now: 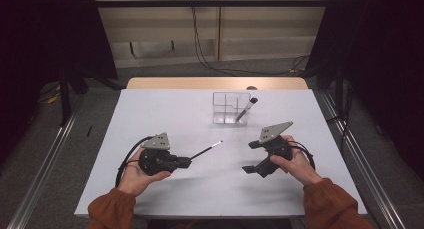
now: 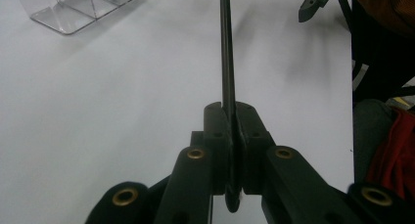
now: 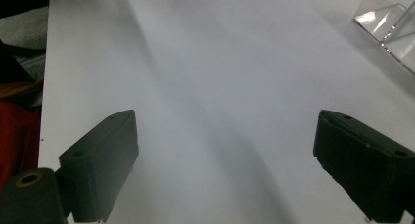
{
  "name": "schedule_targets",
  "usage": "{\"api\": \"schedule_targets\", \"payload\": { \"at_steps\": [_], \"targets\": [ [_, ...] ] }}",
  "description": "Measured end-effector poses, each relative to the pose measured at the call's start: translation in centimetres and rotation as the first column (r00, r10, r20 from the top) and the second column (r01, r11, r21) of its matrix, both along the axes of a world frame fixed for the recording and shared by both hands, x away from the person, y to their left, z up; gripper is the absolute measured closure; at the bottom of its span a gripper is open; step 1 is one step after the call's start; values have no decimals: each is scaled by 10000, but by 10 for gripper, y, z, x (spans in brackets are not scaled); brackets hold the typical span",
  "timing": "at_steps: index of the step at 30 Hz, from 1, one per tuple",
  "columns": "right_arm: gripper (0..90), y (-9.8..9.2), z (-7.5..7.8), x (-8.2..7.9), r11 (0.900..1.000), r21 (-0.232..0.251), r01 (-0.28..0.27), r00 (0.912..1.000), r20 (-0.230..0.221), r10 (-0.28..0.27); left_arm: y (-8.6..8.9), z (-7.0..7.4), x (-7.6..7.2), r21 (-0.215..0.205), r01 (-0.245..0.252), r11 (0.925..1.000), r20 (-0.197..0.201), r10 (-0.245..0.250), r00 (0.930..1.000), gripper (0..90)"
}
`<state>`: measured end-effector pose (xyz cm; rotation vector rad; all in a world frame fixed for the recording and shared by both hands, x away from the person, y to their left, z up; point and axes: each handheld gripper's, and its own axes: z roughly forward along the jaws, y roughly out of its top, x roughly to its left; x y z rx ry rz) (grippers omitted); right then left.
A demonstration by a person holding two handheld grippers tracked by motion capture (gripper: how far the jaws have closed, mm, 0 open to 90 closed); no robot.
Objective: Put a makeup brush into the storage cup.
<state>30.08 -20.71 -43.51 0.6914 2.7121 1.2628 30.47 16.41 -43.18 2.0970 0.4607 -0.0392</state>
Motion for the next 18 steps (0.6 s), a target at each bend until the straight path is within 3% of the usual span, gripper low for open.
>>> {"api": "schedule_targets", "payload": {
  "at_steps": [5, 7, 11, 18],
  "targets": [
    [99, 1, -3, -4, 9997, 216, -129, 9999, 51, 128, 1, -7, 0, -455, -153, 9988, 248, 164, 9996, 853],
    [99, 2, -4, -4, 9996, 288, -30, 9996, 272, 22, 0, -8, 0, -601, -115, 9981, 314, 134, 9994, 852],
    [89, 6, -7, -4, 9988, 383, -311, 9995, 90, 308, -2, -7, -1, -1099, -22, 9939, 430, 70, 9990, 852],
    [67, 9, -6, -6, 9943, 1058, -110, 9989, 474, 60, -6, -6, -3, -1727, -124, 9849, 628, 236, 9977, 850]
  ]
}}
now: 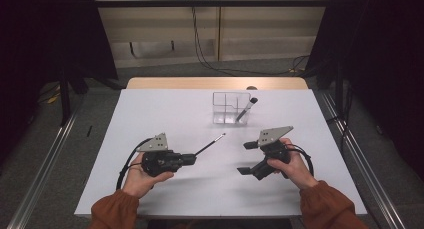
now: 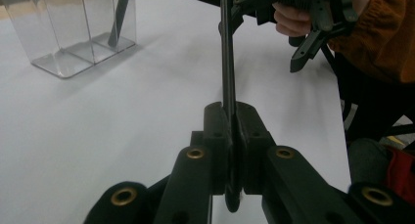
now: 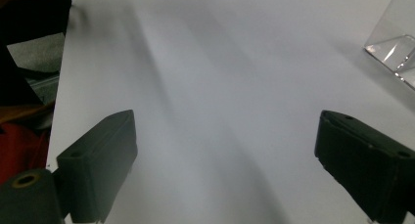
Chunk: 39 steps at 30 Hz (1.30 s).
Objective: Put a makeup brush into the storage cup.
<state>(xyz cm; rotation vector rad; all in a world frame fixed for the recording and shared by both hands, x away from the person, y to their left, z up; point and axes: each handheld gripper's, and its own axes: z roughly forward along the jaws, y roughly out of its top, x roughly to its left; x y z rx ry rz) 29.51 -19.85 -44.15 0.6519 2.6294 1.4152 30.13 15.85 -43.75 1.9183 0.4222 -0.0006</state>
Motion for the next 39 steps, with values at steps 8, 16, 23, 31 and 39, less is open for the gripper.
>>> {"api": "schedule_targets", "payload": {
  "at_steps": [8, 16, 23, 31, 39],
  "targets": [
    [30, 2, 3, -4, 9934, 1099, 324, 9984, 425, -373, -2, 3, 0, -600, -468, 9971, 275, 485, 9984, 851],
    [24, 1, 3, -6, 9654, 2469, 844, 9835, 1346, -1205, -15, 3, 5, -928, -468, 9946, 480, 514, 9975, 850],
    [25, 5, 2, -7, 9611, 2670, 709, 9857, 1289, -1085, -25, 3, 0, -1078, -156, 9940, 597, 222, 9980, 850],
    [15, 10, 10, -9, 9401, 3401, 211, 9867, 1447, -746, -31, -2, -2, -1041, -11, 9946, 511, 65, 9987, 850],
    [45, 21, 13, -7, 9287, 3705, 180, 9867, 1438, -765, -33, -3, -4, -912, 176, 9957, 569, -125, 9983, 850]
  ]
}}
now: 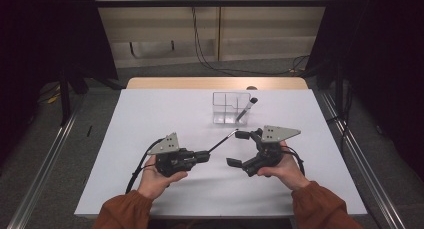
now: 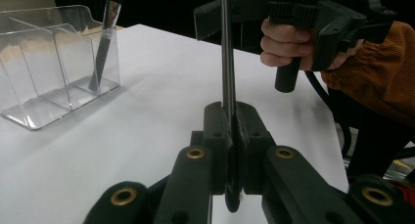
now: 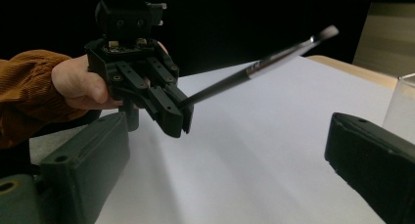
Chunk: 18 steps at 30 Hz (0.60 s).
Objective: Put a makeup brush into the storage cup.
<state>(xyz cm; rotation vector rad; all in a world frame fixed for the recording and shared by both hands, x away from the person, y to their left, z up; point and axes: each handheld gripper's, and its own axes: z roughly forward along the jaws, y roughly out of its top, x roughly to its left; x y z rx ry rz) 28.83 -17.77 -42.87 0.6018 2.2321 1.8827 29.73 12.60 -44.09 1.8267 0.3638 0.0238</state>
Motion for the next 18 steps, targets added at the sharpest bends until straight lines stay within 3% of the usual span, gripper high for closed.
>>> {"api": "schedule_targets", "payload": {
  "at_steps": [3, 5, 18],
  "targets": [
    [160, 3, 1, 1, 9996, 63, -261, 9996, 57, 261, 0, 1, 0, -107, 39, 9999, 7, -39, 10000, 850],
    [174, 5, 1, 2, 9997, 41, -243, 9997, -20, 243, 1, 1, 0, -85, 15, 10000, 14, -14, 10000, 850],
    [562, 1, 1, 9, 9976, 610, -321, 9963, -778, 368, -2, -5, 1, 320, 215, 9993, -29, -214, 9998, 850]
  ]
}}
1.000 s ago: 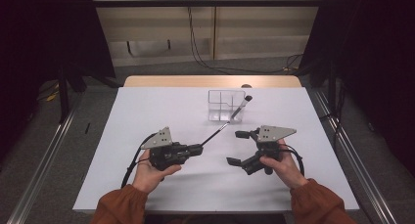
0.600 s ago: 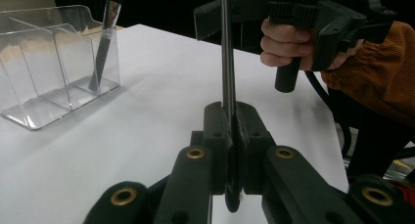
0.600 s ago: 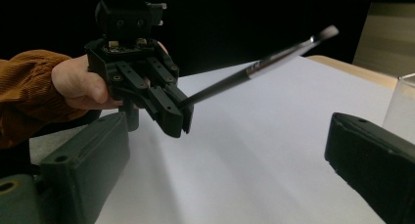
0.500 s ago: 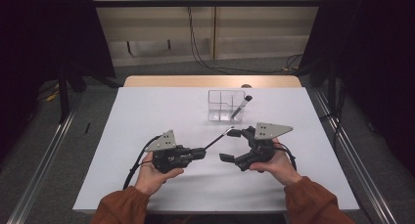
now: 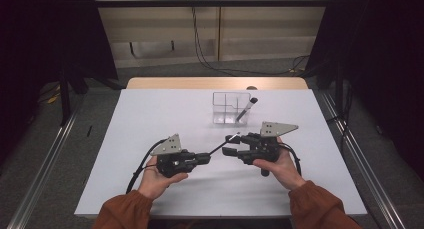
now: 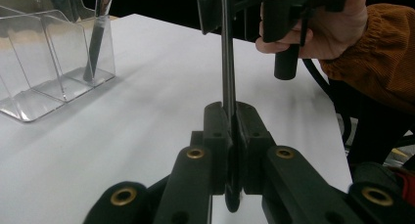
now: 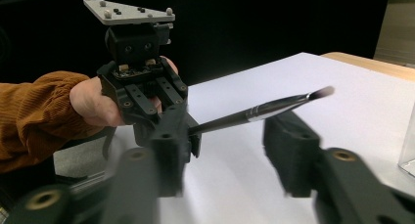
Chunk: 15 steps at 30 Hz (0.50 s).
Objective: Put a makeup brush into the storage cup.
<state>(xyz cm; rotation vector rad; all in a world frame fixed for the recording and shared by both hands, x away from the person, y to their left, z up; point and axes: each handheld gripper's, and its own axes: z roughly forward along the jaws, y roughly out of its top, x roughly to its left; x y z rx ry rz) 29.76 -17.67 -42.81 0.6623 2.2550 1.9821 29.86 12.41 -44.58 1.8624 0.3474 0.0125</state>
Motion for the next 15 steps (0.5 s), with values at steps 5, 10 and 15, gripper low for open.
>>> {"api": "schedule_targets", "payload": {
  "at_steps": [5, 10, 15],
  "targets": [
    [669, 0, 0, 1, 9994, 308, -147, 9998, -149, 152, -2, -2, 0, 151, 95, 9998, 37, -95, 9999, 849],
    [744, -1, -1, 3, 9977, 594, -328, 9986, -404, 353, -4, -4, -2, 246, 214, 9995, 16, -214, 9998, 847],
    [803, -2, -1, 3, 9962, 667, -553, 9970, -497, 587, -5, -6, -2, 286, 174, 9994, 21, -175, 9998, 838]
  ]
}}
